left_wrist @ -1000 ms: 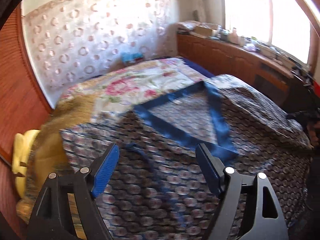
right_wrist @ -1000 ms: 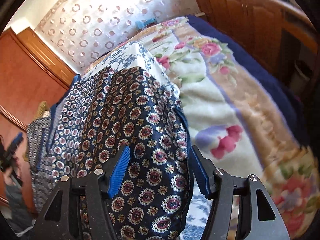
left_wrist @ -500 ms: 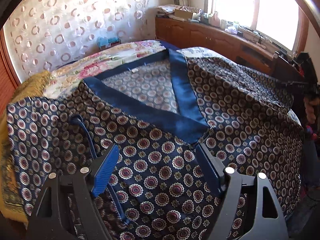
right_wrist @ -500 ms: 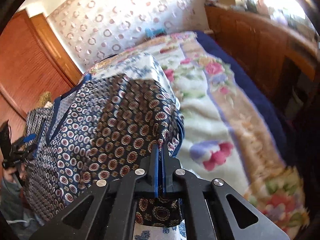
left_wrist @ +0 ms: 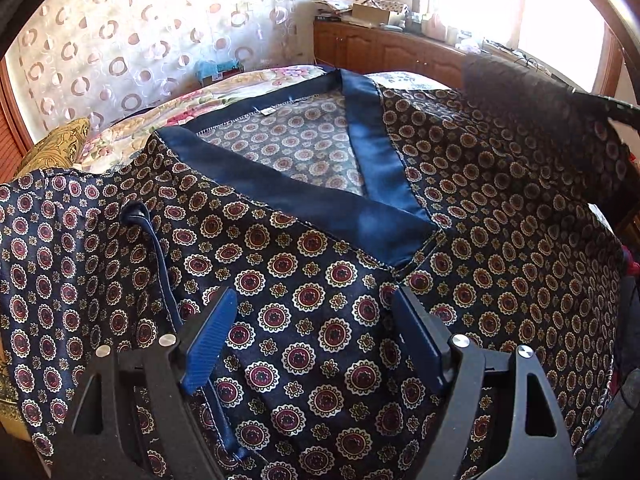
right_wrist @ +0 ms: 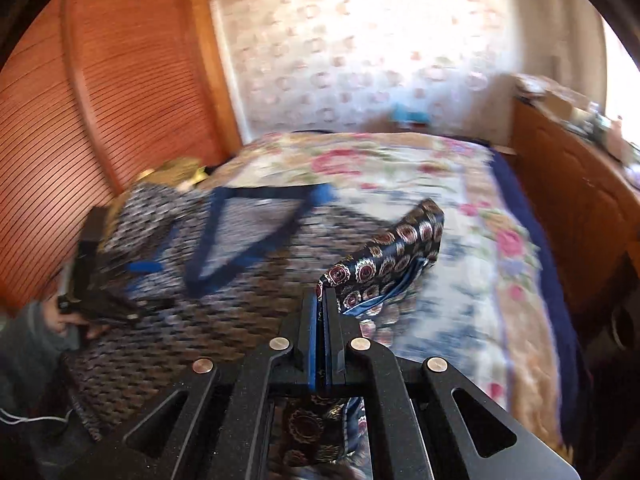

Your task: Fold small clothes

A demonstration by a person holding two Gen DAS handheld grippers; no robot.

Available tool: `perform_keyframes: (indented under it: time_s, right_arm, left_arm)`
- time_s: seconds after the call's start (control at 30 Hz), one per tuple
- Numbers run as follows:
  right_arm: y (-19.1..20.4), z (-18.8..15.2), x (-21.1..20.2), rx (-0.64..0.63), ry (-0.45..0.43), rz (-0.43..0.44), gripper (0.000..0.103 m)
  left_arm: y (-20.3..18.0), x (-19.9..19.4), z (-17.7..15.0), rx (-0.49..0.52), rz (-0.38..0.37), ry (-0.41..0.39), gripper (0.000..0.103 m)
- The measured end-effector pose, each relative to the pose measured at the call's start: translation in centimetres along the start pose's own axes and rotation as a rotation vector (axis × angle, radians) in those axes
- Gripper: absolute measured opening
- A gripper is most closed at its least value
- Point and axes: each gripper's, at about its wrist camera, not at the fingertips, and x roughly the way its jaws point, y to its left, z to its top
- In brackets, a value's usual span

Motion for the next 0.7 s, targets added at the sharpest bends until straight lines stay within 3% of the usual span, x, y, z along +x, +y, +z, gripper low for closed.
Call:
perform_keyframes:
  time_s: [0.03, 0.13, 0.3, 0.43, 0.6, 0.7]
  right_arm:
    - [0.5, -0.1, 0.7, -0.014, 0.026, 0.007, 0.006]
    - [0.2, -0.6, 1.9, -0.030, 0.076, 0.009, 0.033]
    - [-2.8, -0.7, 2.1, 0.061, 0.056, -0.020, 0.045]
    - [-3.9, -1.8, 3.3, 0.097, 0.115, -0.069, 0.045]
    - [-2.8, -0.7, 6.9, 0.087, 0.155, 0.008, 0.045]
    - [-2.4, 0.2, 9.5, 0.067, 0.178, -0.024, 0.045]
  left_arm:
    - [0.0, 0.0, 0.0, 0.000, 0.000, 0.000, 0.081]
    - [0.1, 0.1, 0.0, -0.007, 0.007, 0.007, 0.087]
    - [0.3, 0.3, 0.1, -0.011, 0.015, 0.012, 0.091]
    - [0.4, 0.2, 0.0, -0.015, 0.018, 0.012, 0.091]
    - [0.4, 0.1, -0.1, -0.021, 0.023, 0.013, 0.091]
    - [0.4, 0.2, 0.0, -0.021, 0.022, 0.013, 0.091]
